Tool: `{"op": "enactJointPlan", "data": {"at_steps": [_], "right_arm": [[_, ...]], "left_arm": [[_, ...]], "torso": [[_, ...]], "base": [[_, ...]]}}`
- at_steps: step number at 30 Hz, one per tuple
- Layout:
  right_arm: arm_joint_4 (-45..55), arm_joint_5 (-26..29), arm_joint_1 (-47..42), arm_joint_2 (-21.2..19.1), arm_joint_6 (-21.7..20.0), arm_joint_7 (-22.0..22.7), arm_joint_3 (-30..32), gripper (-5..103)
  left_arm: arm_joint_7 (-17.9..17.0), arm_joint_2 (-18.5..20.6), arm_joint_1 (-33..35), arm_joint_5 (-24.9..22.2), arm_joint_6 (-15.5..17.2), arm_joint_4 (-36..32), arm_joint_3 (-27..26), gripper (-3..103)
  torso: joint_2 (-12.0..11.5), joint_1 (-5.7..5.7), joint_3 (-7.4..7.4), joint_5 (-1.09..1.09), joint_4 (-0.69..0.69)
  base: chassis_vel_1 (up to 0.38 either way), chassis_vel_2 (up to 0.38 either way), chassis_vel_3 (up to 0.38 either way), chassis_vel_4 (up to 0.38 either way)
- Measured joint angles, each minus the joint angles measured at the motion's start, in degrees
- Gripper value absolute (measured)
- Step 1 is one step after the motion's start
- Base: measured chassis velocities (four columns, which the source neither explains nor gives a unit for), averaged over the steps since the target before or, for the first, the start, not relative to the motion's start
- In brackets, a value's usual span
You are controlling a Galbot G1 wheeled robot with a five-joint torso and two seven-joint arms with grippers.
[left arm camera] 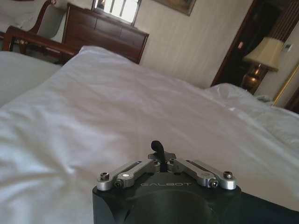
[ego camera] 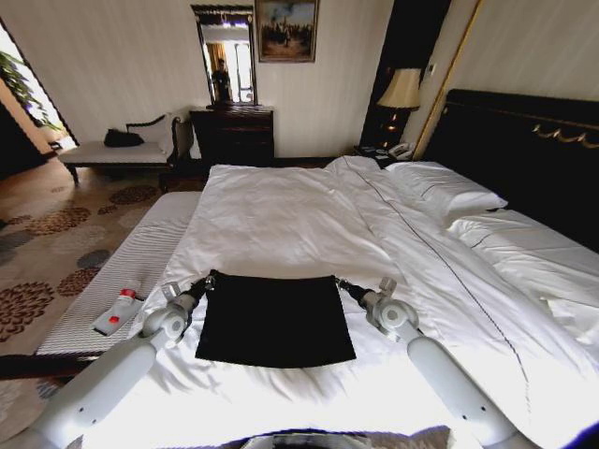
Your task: Fold the clothes on the bed.
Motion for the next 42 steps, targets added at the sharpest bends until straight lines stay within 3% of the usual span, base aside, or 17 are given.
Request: {"op": "enactJointPlan", "data": {"at_steps": [12,23,27,34,42], "right_arm": [[11.94,4.09,2.33,-5.26,1.51,4.17,4.03,0],[20.19,7.47,3.16,-8.51,1.86,6.59,7.73,0],[23.73,8.62,2.19,-9.25,2.01,7.42,9.42,0],[27.49,10.0,-1.72,-10.49,1.97,8.45,14.1,0],[33.16,13.08,-7.76,-11.61,0.91,10.44,19.24,0]], "left_arm": [[-1.88,4.67,-1.24,-4.07,-1.81,-11.16,-4.77,2],[-3.3,7.31,-1.46,-6.24,-3.84,-16.95,-10.66,2],[-3.46,7.83,0.75,-8.05,-4.7,-18.38,-14.39,2],[-3.16,7.97,2.46,-8.07,-4.8,-19.51,-15.37,2],[-3.94,7.37,12.55,-8.43,-4.76,-27.05,-24.7,2]], "torso": [[0.0,0.0,0.0,0.0,-0.01],[0.0,0.0,0.0,0.0,0.0],[0.0,0.0,0.0,-0.01,0.01],[0.0,0.0,0.0,-0.01,-0.04],[0.0,0.0,0.0,-0.01,0.01]], "base": [[0.0,0.0,0.0,0.0],[0.0,0.0,0.0,0.0],[0.0,0.0,0.0,0.0],[0.0,0.0,0.0,0.0],[0.0,0.0,0.0,0.0]]}}
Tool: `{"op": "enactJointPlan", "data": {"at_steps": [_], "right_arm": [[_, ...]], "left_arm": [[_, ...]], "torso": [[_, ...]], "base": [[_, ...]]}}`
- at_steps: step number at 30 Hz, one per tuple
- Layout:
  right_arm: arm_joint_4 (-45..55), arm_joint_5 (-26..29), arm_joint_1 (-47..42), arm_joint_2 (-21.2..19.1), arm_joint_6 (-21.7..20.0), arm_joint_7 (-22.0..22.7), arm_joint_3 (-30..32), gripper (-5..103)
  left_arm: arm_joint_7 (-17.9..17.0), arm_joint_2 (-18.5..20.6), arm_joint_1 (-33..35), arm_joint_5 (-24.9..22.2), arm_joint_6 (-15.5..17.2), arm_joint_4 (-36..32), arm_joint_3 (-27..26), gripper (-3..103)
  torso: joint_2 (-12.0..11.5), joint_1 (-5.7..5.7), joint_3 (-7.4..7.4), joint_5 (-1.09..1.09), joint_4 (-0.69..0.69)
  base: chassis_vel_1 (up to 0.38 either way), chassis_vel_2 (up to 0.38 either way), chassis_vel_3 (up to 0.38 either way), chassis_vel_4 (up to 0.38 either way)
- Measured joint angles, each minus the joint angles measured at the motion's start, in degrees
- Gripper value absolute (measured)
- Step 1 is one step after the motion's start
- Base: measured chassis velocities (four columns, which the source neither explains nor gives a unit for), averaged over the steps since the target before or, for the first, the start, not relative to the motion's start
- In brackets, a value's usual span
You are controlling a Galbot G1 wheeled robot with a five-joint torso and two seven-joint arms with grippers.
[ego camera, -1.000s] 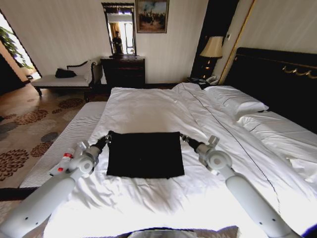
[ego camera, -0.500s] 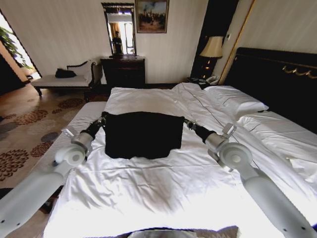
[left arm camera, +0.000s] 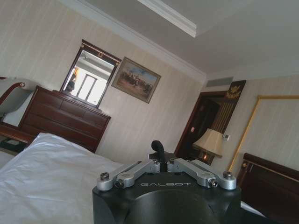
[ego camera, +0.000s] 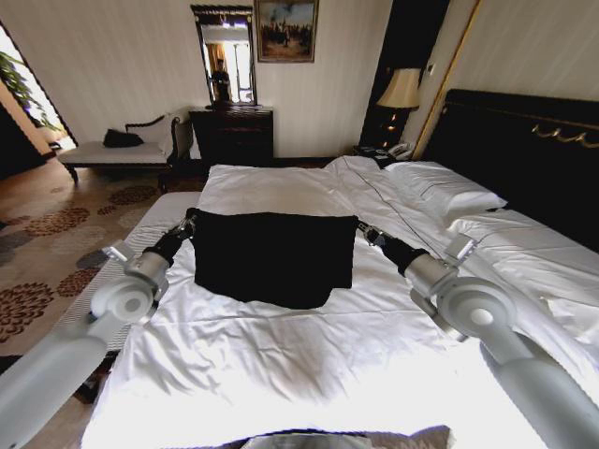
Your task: Fold the clothes on the bed.
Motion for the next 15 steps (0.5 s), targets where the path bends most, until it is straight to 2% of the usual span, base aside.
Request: {"op": "enactJointPlan", "data": {"at_steps": [2,5,10,12,14,15], "right_arm": [[4.76,1.07,-5.28,0.15,-0.93,0.97,2.73,0],[7.83,2.07,-8.8,0.69,-1.95,2.26,4.13,0],[8.18,2.3,-9.14,1.17,-2.61,3.2,3.27,0],[5.52,1.88,-6.38,1.49,-2.72,3.5,0.53,0],[1.45,1.53,-2.85,1.7,-2.72,3.53,-2.22,0],[1.45,1.53,-2.85,1.7,-2.72,3.53,-2.22,0]], "left_arm": [[0.15,-1.31,10.43,0.22,0.49,-5.08,-8.95,2],[1.42,-2.94,19.8,1.23,1.07,-8.25,-16.3,2],[1.65,-4.77,23.83,3.22,1.22,-8.02,-18.02,2],[0.09,-5.52,22.01,4.24,1.32,-5.97,-14.81,2],[-1.37,-5.64,17.95,4.63,1.49,-3.59,-9.33,2],[-1.37,-5.64,17.95,4.63,1.49,-3.59,-9.33,2]], "torso": [[0.0,0.0,0.0,0.01,-0.03],[0.01,-0.02,-0.02,0.02,0.01],[0.01,-0.02,-0.02,-0.01,0.0],[0.01,-0.02,0.0,-0.01,0.0],[0.0,0.0,0.0,0.01,0.0],[0.0,0.0,0.0,0.01,0.0]], "base": [[0.0,0.0,0.0,0.0],[0.0,0.0,0.0,0.0],[0.0,0.0,0.0,0.0],[0.0,0.0,0.0,0.0],[0.0,0.0,0.0,0.0],[0.0,0.0,0.0,0.0]]}}
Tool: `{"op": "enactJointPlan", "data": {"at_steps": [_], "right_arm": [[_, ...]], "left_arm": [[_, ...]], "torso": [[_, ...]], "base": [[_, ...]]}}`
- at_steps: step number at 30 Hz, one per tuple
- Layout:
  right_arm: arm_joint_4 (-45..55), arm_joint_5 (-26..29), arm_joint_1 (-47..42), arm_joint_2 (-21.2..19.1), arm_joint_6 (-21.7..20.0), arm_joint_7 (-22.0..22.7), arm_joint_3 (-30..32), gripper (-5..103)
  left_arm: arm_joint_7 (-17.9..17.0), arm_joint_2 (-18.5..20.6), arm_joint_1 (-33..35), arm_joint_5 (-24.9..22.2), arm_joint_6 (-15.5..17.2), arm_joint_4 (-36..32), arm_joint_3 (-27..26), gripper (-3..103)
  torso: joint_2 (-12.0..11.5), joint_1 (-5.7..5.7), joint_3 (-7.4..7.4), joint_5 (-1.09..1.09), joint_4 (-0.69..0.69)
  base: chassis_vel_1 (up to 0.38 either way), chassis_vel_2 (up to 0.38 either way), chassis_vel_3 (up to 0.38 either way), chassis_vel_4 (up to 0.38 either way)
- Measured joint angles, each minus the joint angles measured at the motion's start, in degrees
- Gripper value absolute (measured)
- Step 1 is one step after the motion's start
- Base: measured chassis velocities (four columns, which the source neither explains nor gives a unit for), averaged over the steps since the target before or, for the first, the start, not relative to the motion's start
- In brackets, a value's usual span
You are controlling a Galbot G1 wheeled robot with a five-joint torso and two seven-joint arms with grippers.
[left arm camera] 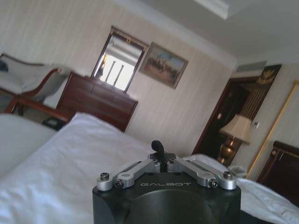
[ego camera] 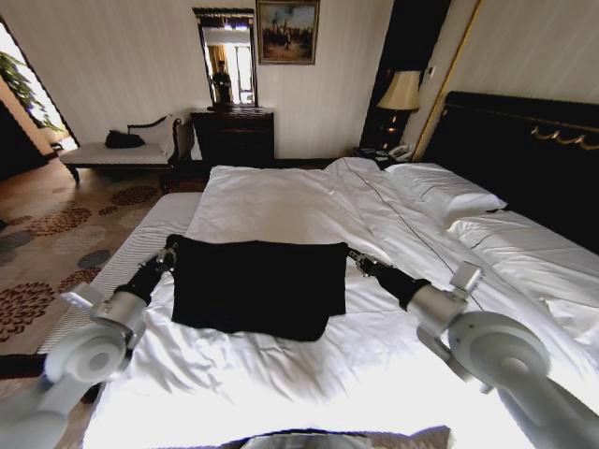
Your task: Fold the clothes on the bed.
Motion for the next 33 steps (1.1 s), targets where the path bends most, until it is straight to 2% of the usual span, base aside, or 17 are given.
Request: {"op": "enactJointPlan", "data": {"at_steps": [4,5,8,9,10,13,15,17,19,20,22,29,33], "right_arm": [[-8.87,-0.65,6.53,1.2,-0.21,-1.65,-5.22,0],[-8.87,-0.65,6.53,1.2,-0.21,-1.65,-5.22,0],[-14.94,-1.96,9.83,2.47,-0.32,-3.23,-8.31,0],[-18.61,-3.14,11.51,3.12,-0.32,-4.34,-10.02,0],[-18.61,-3.14,11.51,3.12,-0.32,-4.34,-10.02,0],[-26.72,-6.6,14.67,4.56,-0.09,-7.27,-13.34,0],[-28.05,-7.27,15.04,4.8,0.09,-7.8,-13.75,0],[-32.22,-9.5,16.77,5.83,1.04,-9.6,-15.3,0],[-33.8,-10.17,17.73,6.24,1.42,-10.24,-16.11,0],[-35.67,-10.84,18.97,6.75,1.74,-10.89,-17.13,0],[-39.33,-11.98,21.28,7.55,2.23,-12.02,-18.92,0],[-48.1,-13.97,27.71,9.12,3.64,-14.18,-23.16,0],[-51.01,-14.54,29.87,10.03,4.26,-15.05,-24.57,0]], "left_arm": [[-1.89,-0.53,-12.16,0.27,0.43,7.79,10.95,2],[-1.89,-0.53,-12.16,0.27,0.43,7.79,10.95,2],[-2.64,-1.63,-21.37,0.43,0.29,14.54,18.34,2],[-2.7,-2.43,-26.0,0.62,0.25,18.44,22.43,2],[-2.7,-2.43,-26.0,0.62,0.25,18.44,22.43,2],[-2.3,-5.05,-37.38,1.19,-0.17,28.41,32.17,2],[-2.06,-5.74,-39.56,1.24,-0.29,30.27,33.91,2],[-0.61,-8.34,-44.86,1.67,-0.87,35.78,38.13,2],[0.04,-9.22,-45.85,1.89,-0.99,37.38,38.91,2],[1.02,-10.57,-46.9,2.37,-1.15,39.63,39.7,2],[2.28,-13.18,-48.32,3.45,-1.44,43.25,40.55,2],[3.96,-19.01,-51.44,5.74,-2.64,52.5,41.53,2],[4.0,-20.49,-52.59,5.98,-3.16,55.13,41.4,2]], "torso": [[-0.01,0.01,0.01,0.0,-0.02],[-0.01,0.01,0.01,0.0,-0.02],[-0.01,0.01,0.01,0.01,-0.02],[-0.01,0.01,0.01,-0.01,0.01],[-0.01,0.01,0.01,-0.01,0.01],[-0.02,0.02,0.02,0.01,0.0],[-0.02,0.02,0.02,0.01,-0.02],[-0.02,0.02,0.02,0.02,-0.08],[-0.02,0.02,0.01,0.02,-0.07],[-0.02,0.02,0.01,0.02,0.0],[-0.02,0.01,0.01,0.02,0.04],[-0.02,0.02,0.01,0.01,-0.02],[-0.02,0.01,0.01,0.0,-0.01]], "base": [[0.0,0.0,0.0,0.0],[0.0,0.0,0.0,0.0],[0.0,0.0,0.0,0.0],[0.0,0.0,0.0,0.0],[0.0,0.0,0.0,0.0],[0.0,0.0,0.0,0.0],[0.0,0.0,0.0,0.0],[0.0,0.0,0.0,0.0],[0.0,0.0,0.0,0.0],[0.0,0.0,0.0,0.0],[0.0,0.0,0.0,0.0],[0.0,0.0,0.0,0.0],[0.0,0.0,0.0,0.0]]}}
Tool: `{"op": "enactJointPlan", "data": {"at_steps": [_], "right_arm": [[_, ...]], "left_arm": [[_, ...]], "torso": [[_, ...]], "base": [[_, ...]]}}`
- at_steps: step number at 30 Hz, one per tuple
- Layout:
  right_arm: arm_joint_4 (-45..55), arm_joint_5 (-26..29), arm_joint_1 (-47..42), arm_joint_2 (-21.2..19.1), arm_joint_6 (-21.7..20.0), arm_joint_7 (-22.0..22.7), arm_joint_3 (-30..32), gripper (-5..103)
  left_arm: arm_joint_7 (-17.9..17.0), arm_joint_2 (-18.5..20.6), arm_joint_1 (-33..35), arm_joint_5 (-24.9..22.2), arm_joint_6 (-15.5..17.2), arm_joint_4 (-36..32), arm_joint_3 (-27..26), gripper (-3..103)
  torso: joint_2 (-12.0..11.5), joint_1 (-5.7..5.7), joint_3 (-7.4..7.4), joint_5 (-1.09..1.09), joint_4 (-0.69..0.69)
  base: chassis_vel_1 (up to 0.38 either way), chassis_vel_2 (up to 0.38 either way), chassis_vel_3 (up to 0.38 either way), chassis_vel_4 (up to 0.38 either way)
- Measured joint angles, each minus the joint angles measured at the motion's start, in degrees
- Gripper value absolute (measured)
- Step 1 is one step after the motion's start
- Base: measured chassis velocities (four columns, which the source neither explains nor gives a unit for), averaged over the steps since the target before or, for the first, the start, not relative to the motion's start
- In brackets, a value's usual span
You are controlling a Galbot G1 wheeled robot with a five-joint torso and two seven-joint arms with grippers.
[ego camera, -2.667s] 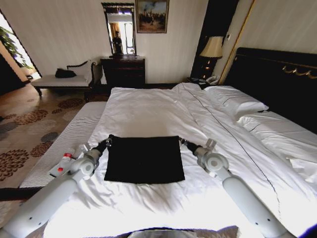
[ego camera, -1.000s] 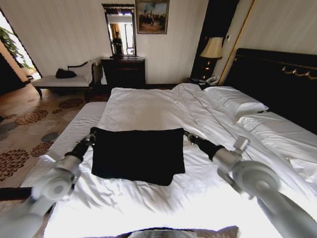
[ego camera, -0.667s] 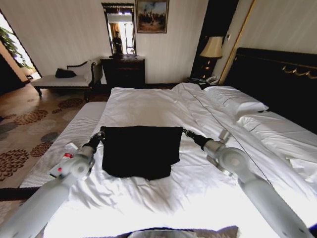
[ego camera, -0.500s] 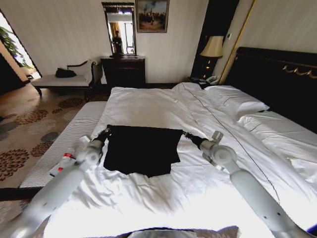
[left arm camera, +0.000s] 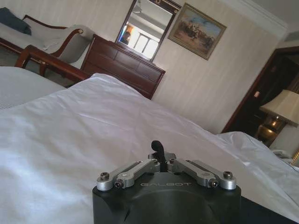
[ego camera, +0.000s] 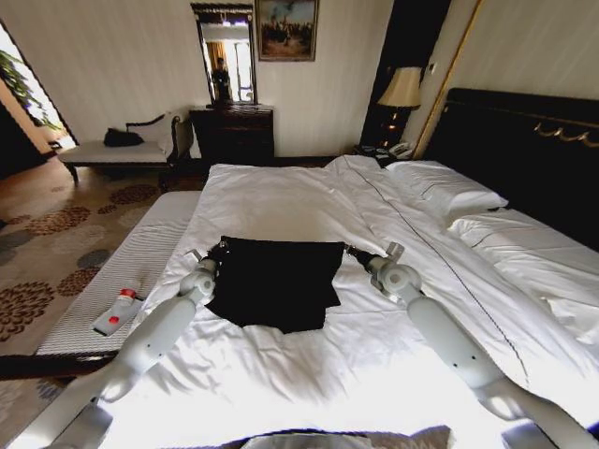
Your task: Fold the clothes on the bed.
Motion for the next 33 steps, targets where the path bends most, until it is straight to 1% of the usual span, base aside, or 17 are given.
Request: {"op": "enactJointPlan", "data": {"at_steps": [5,9,12,13,15,18,22,26,28,33], "right_arm": [[-3.34,-1.1,2.36,1.16,0.83,-1.32,-1.64,0],[-5.5,-1.83,3.9,1.87,1.52,-2.57,-2.75,0],[-8.28,-2.45,6.0,2.35,2.09,-4.47,-4.87,0],[-8.28,-2.45,6.0,2.35,2.09,-4.47,-4.87,0],[-9.72,-2.47,7.12,2.38,2.29,-5.37,-6.22,0],[-13.57,-2.9,9.75,2.19,3.31,-7.82,-10.44,0],[-16.3,-3.87,10.68,2.64,4.33,-9.28,-11.97,0],[-16.52,-4.35,10.13,3.13,4.79,-9.34,-11.38,0],[-14.57,-5.02,8.02,3.16,5.25,-9.11,-9.57,0],[-9.76,-6.17,4.43,2.37,5.94,-9.01,-6.58,0]], "left_arm": [[0.01,-0.75,-1.16,-0.07,-0.44,1.58,-0.39,2],[-0.24,-1.38,-1.75,-0.32,-0.87,2.57,-0.92,2],[-1.33,-3.05,-1.94,-0.04,-1.33,3.7,-1.87,2],[-1.33,-3.05,-1.94,-0.04,-1.33,3.7,-1.87,2],[-1.71,-3.67,-1.73,0.5,-1.51,3.76,-2.23,2],[-2.28,-4.22,-0.64,2.08,-1.94,3.54,-2.7,2],[-2.32,-4.44,-0.38,3.27,-2.43,4.18,-2.88,2],[-1.81,-4.69,-0.57,3.57,-2.72,4.89,-2.92,2],[-0.9,-5.0,-0.72,4.18,-3.62,5.96,-3.0,2],[0.34,-4.67,0.0,4.63,-4.68,5.83,-3.02,2]], "torso": [[0.01,-0.01,-0.01,0.0,0.01],[0.01,-0.01,-0.01,0.01,-0.01],[0.01,-0.01,0.0,0.0,0.0],[0.01,-0.01,0.0,0.0,0.0],[0.01,-0.01,-0.01,0.0,-0.01],[0.01,-0.01,-0.01,0.0,-0.01],[0.01,-0.01,-0.01,0.0,0.01],[0.01,-0.01,-0.01,0.0,0.01],[0.01,-0.01,-0.01,0.01,-0.02],[0.01,-0.01,-0.01,0.01,-0.02]], "base": [[0.0,0.0,0.0,0.0],[0.0,0.0,0.0,0.0],[0.0,0.0,0.0,0.0],[0.0,0.0,0.0,0.0],[0.0,0.0,0.0,0.0],[0.0,0.0,0.0,0.0],[0.0,0.0,0.0,0.0],[0.0,0.0,0.0,0.0],[0.0,0.0,0.0,0.0],[0.0,0.0,0.0,0.0]]}}
